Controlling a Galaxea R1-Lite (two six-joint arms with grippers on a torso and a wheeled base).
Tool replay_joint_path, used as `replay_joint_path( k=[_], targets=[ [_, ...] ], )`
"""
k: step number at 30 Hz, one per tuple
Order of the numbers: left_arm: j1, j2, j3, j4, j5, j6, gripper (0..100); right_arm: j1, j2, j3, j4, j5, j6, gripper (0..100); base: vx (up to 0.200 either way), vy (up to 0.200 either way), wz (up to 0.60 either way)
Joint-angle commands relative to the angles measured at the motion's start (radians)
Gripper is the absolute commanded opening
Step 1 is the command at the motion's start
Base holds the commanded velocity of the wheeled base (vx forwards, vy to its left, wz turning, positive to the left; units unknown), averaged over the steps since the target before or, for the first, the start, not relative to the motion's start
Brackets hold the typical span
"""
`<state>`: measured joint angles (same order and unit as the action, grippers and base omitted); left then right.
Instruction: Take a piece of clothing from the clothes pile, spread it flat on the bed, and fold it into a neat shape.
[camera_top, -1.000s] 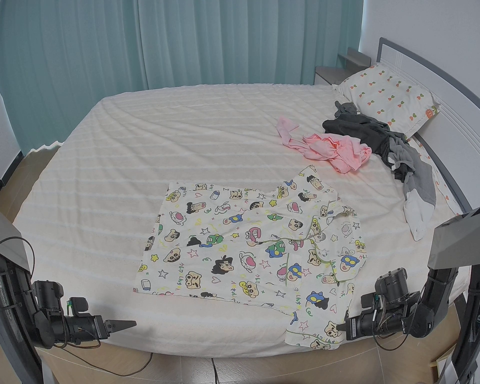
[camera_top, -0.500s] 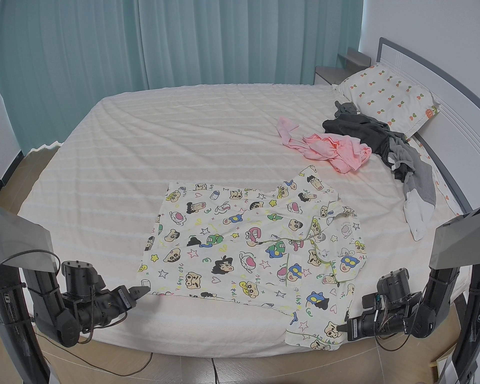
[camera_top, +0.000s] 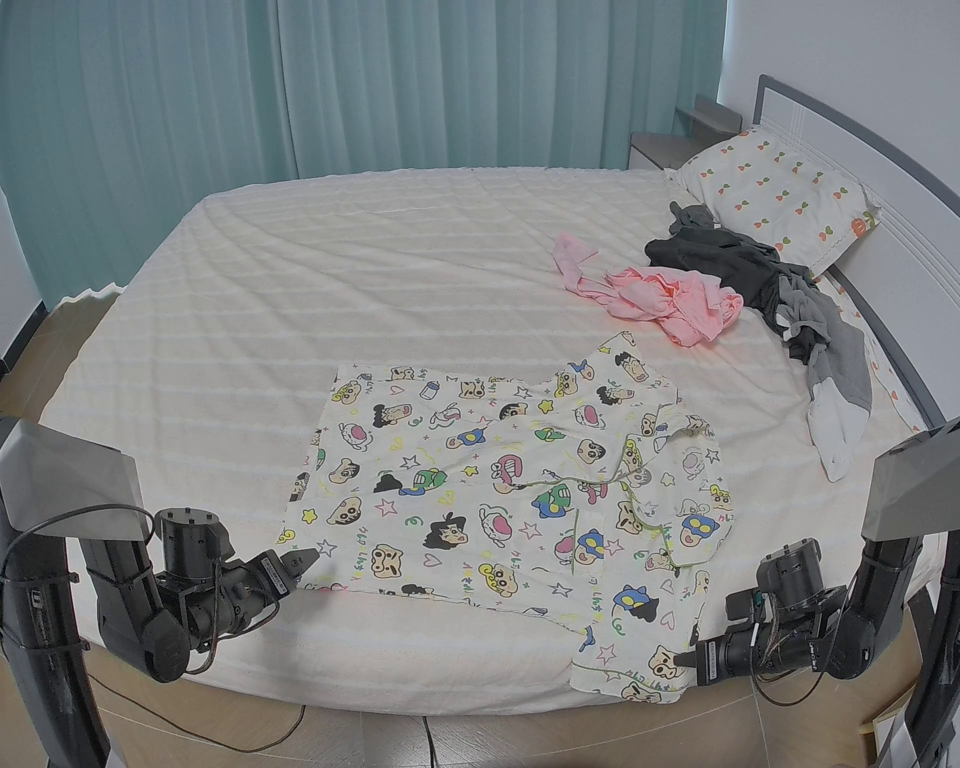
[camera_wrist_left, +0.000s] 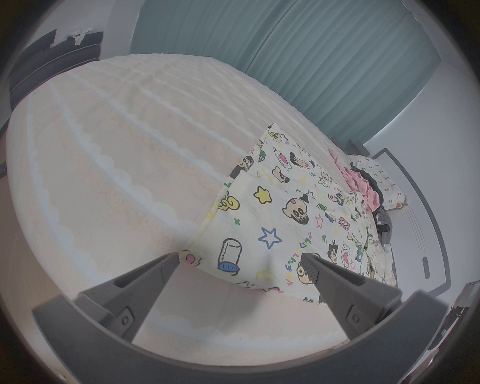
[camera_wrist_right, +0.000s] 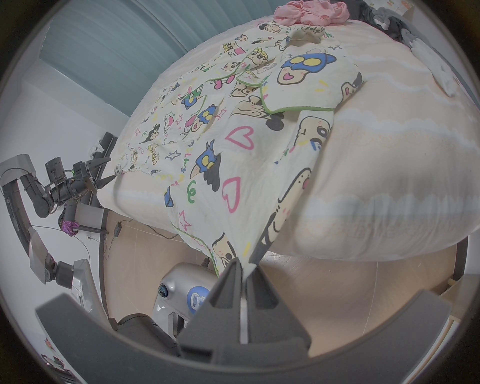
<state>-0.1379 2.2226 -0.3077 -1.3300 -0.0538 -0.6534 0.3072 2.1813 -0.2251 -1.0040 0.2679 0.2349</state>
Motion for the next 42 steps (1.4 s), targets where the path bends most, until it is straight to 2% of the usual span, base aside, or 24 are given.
replay_joint_path(
  k=[1,8,9,21,26,32,42],
  targets=[
    [0.001,0.043,-0.03,-0.001,0.003,0.0,100,0.004,-0.001,0.001,-0.004,0.001,0.0,0,0.0,0.0,0.0],
    [0.006,0.126,-0.122,0.0,0.081,0.0,100,0.003,0.008,0.016,-0.054,0.001,0.001,0,0.0,0.0,0.0],
    [0.006,0.131,-0.125,0.0,0.083,0.0,0,0.003,0.008,0.018,-0.056,0.001,0.001,0,0.0,0.0,0.0],
    [0.0,0.124,-0.1,0.011,0.111,0.012,0,0.003,0.002,0.038,-0.057,0.001,0.001,0,0.0,0.0,0.0],
    [0.0,0.106,-0.036,0.009,0.114,0.074,0,0.001,-0.001,0.056,-0.071,0.001,-0.002,0,0.0,0.0,0.0],
    [-0.009,0.069,0.027,0.011,0.114,0.103,0,0.001,0.0,0.093,-0.107,0.017,-0.009,0,0.0,0.0,0.0],
    [-0.008,0.068,0.128,0.012,0.111,0.235,0,0.001,0.009,0.122,-0.1,0.036,-0.029,0,0.0,0.0,0.0]
  ],
)
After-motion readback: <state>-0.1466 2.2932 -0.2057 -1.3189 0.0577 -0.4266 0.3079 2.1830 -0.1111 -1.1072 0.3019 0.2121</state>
